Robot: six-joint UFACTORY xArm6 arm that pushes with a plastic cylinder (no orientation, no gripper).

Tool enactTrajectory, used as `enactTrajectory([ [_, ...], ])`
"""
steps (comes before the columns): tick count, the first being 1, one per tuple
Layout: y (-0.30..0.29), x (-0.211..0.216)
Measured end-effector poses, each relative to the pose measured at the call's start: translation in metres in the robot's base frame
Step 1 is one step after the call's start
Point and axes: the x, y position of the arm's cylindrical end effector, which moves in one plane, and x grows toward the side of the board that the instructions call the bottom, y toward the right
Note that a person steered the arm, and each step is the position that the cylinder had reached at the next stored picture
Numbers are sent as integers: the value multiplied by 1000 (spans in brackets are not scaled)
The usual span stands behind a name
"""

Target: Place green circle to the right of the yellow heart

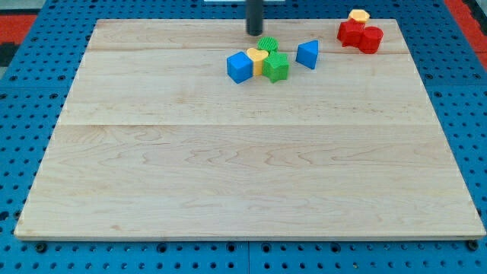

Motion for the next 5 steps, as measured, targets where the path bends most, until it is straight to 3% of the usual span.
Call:
enactTrajectory([
  [5, 3, 118],
])
